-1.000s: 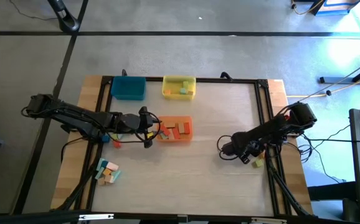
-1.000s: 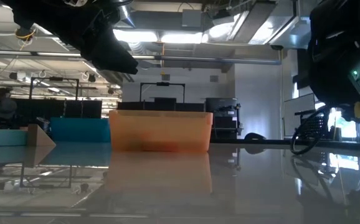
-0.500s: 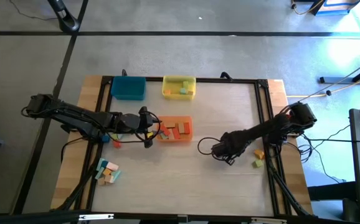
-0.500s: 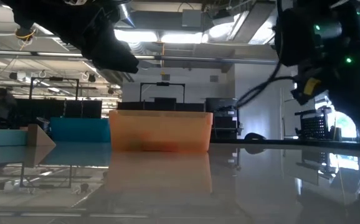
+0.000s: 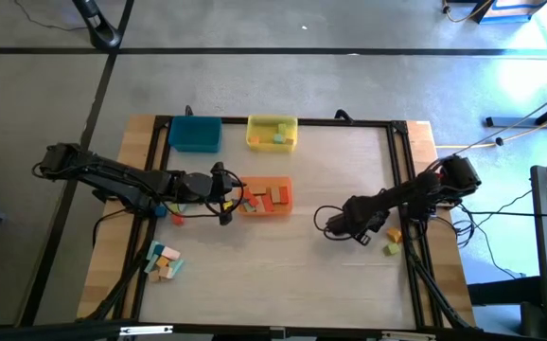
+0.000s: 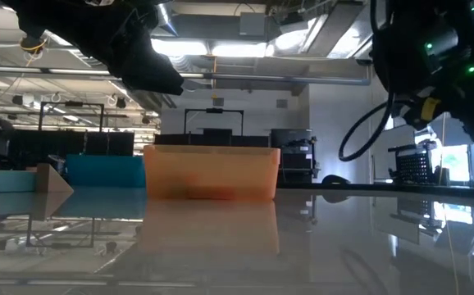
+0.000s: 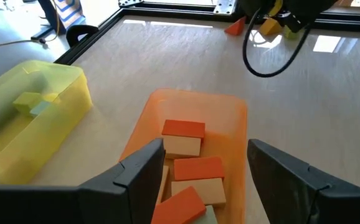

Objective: Sort blocks by size
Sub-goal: Put the orange triangle block into the blue bin

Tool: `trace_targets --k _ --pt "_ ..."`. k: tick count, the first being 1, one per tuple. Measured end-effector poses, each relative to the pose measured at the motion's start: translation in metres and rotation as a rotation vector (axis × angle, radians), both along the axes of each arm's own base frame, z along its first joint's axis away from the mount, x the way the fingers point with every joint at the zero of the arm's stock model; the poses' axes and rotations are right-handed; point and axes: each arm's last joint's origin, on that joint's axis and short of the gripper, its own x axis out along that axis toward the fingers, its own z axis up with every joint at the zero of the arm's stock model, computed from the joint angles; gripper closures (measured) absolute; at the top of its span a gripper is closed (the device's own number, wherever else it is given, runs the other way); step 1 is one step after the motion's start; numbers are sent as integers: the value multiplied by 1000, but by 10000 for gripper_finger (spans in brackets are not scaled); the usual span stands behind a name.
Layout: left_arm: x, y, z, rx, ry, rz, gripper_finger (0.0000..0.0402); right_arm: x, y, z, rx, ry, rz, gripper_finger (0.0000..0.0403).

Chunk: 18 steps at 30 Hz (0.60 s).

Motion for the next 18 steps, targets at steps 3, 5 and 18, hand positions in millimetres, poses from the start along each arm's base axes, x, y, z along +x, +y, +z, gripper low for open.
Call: trace_targets --k 3,5,18 --pt "0 0 0 0 0 0 183 1 -8 -2 16 10 21 272" --pt "0 0 0 0 3 0 183 0 -16 -3 28 24 10 226" --pt "0 0 0 7 6 -3 183 -13 -70 -35 176 13 -139 112"
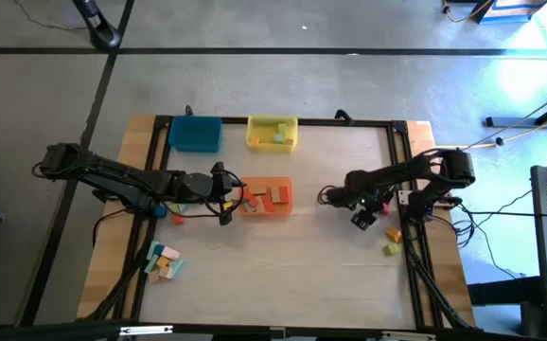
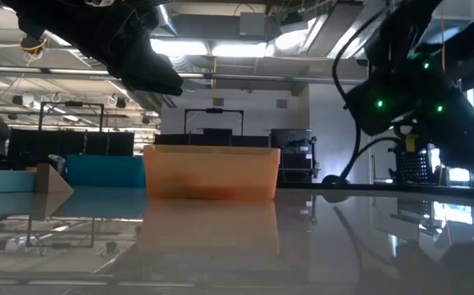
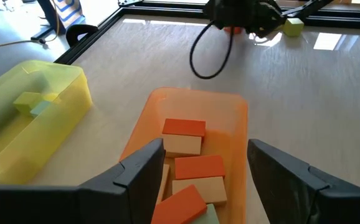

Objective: Sort blocks by size
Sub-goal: Put the orange triangle block into the blue bin

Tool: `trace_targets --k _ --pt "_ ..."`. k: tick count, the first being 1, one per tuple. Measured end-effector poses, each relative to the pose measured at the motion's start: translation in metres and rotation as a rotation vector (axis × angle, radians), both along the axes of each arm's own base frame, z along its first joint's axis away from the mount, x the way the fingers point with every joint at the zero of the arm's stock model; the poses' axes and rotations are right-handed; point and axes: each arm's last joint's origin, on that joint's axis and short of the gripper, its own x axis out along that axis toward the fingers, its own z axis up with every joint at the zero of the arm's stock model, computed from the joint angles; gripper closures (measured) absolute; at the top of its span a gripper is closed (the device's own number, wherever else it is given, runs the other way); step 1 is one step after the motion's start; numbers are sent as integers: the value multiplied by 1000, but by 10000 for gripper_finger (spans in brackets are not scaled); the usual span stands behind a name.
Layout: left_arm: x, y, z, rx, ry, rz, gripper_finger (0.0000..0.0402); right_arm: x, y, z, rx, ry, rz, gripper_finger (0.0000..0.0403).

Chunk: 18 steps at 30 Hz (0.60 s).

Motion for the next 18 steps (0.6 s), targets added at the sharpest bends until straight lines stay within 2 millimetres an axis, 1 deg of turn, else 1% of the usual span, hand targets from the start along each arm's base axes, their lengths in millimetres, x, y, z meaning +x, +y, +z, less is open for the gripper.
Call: trace_targets --k 5,8,12,18 --pt "0 0 0 0 0 0 183 -12 -15 -11 45 10 -54 114" --pt "0 0 0 0 2 0 183 -19 -20 -16 97 13 -68 133" --pt "0 0 0 0 3 0 183 -21 -24 -21 156 -28 -48 180" --pt "0 0 0 0 3 0 183 -22 -25 -22 163 -39 12 266"
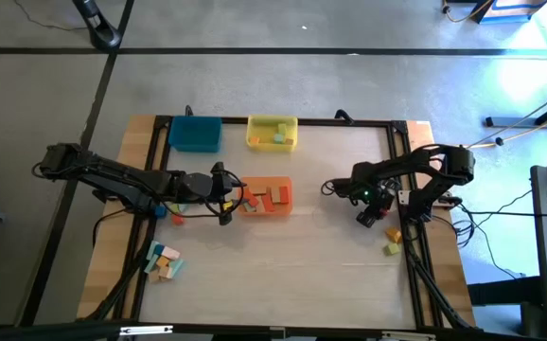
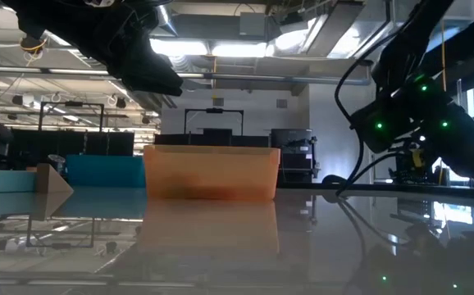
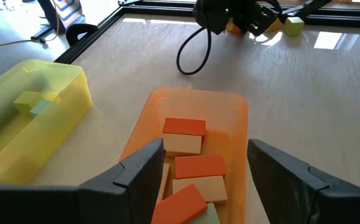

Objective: Sort blocks by size
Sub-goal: Put the orange triangle block into the blue bin

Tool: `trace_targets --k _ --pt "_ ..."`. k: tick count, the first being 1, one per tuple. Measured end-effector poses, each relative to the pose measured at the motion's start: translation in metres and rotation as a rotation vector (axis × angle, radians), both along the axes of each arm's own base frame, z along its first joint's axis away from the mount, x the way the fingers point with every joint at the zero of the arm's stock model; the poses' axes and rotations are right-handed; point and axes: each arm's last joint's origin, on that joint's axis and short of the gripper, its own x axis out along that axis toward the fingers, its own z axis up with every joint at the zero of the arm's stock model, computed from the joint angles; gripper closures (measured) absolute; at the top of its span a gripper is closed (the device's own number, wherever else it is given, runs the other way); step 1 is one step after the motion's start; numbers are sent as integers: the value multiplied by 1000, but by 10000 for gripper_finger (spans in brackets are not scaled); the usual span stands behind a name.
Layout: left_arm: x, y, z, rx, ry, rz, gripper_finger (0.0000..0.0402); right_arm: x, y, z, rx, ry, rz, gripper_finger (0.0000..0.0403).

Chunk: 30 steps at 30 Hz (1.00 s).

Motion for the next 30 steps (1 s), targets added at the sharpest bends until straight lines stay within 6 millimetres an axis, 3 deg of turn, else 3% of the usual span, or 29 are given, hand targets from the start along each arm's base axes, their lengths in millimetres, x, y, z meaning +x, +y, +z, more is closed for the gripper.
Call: trace_targets --k 4,10,21,30 --pt "0 0 0 0 0 0 183 -2 -1 1 -6 18 50 296" --pt "1 0 1 7 -12 -4 183 5 -4 10 -28 16 138 298" --pt "1 0 1 8 -9 -5 183 35 -9 39 -17 -221 180 328" --pt "1 0 1 33 -2 -16 183 44 -11 40 -40 -313 192 337"
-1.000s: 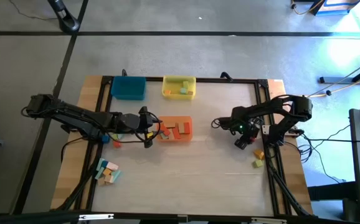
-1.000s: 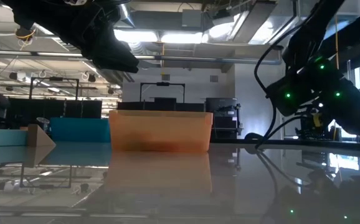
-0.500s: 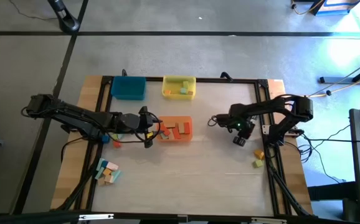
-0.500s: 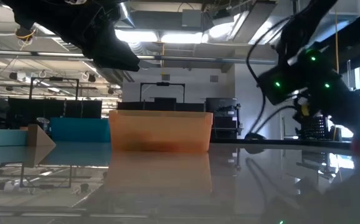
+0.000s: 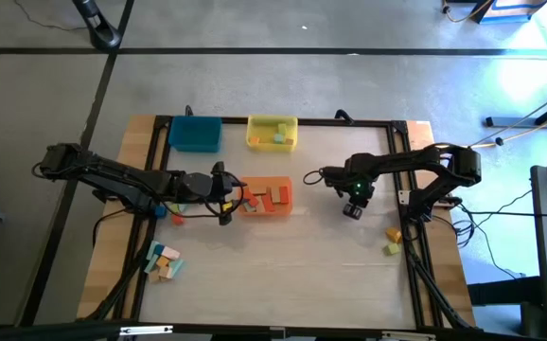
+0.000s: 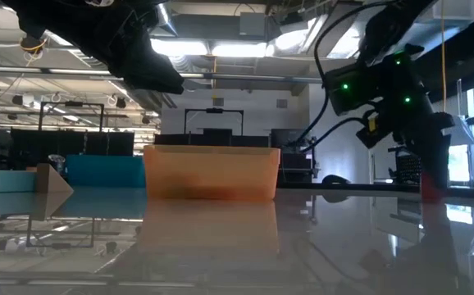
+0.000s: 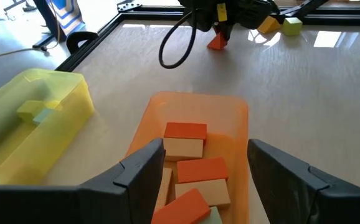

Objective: Sort blocks by size
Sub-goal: Put the orange triangle block into the blue bin

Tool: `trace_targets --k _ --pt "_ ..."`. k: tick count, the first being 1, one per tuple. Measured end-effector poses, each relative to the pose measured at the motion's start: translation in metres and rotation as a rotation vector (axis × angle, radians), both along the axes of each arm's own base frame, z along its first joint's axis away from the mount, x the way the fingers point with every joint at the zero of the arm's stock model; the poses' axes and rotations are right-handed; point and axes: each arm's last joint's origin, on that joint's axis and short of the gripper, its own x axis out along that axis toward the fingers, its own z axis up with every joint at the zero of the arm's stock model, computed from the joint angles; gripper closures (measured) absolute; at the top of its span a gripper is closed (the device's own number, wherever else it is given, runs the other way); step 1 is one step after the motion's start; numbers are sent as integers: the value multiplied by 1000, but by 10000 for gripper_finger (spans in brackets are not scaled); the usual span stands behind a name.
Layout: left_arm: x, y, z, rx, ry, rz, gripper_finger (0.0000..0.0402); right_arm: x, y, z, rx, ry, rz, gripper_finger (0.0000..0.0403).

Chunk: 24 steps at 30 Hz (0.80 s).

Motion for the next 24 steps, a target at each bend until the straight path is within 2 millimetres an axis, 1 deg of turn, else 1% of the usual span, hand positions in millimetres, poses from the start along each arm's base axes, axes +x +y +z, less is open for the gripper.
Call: trace_targets --k 4,9,17,24 --pt "0 0 0 7 2 -3 183 4 -1 2 0 -23 14 337" --pt "0 0 0 6 2 -3 183 14 -2 12 18 -90 60 356" --pt "1 -1 -1 6 5 -5 183 31 -5 25 47 -221 117 364" --pt "9 -7 -12 30 45 -42 183 41 -5 28 72 -340 137 388"
